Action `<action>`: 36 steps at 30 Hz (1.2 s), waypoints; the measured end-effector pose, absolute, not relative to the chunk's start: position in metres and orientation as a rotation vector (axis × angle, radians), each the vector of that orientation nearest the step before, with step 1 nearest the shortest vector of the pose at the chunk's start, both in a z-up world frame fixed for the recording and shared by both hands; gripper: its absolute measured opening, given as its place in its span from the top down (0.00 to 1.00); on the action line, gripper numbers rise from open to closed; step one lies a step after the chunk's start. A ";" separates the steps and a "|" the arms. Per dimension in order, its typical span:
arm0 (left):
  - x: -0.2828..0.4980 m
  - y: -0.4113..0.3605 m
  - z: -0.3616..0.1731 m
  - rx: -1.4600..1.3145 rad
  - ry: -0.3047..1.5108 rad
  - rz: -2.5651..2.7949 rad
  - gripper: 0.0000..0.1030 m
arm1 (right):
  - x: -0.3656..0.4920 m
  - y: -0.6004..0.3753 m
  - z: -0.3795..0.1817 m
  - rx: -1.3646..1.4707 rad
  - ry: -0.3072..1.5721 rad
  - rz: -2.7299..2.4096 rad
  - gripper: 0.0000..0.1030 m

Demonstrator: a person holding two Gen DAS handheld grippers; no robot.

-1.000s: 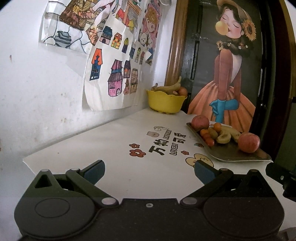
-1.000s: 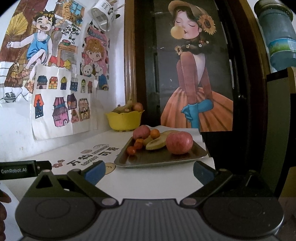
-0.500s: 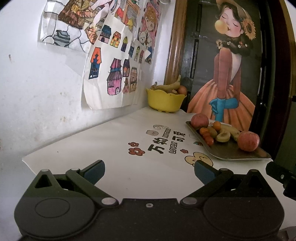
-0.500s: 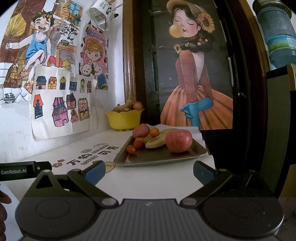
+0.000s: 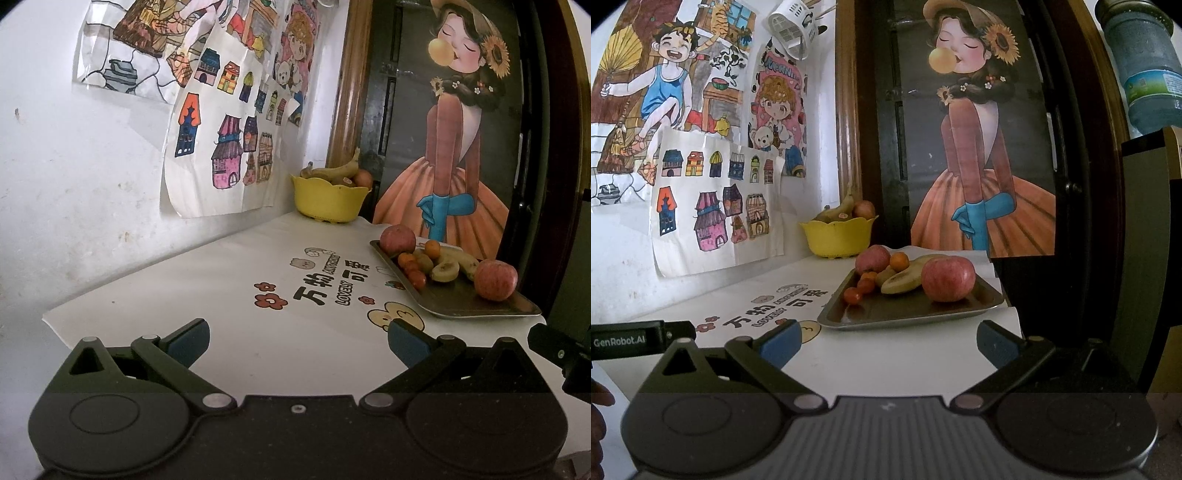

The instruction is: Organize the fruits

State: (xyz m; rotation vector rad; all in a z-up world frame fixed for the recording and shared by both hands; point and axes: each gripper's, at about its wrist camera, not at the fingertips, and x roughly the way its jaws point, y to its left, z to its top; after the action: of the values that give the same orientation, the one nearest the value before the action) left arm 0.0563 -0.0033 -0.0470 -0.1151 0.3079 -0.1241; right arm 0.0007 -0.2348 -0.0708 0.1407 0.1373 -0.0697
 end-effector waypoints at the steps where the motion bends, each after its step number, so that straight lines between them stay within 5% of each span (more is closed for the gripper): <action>1: 0.056 -0.003 -0.047 -0.115 0.308 -0.125 0.01 | 0.001 -0.235 -0.071 0.141 0.137 -0.070 0.00; 36: 0.056 -0.013 -0.047 -0.086 0.325 -0.123 0.01 | 0.001 -0.232 -0.072 0.144 0.141 -0.073 0.00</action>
State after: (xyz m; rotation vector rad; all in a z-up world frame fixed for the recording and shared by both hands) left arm 0.0556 -0.0130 -0.0472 -0.0860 0.3249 -0.1233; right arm 0.0006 -0.2322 -0.0716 0.1437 0.1407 -0.0734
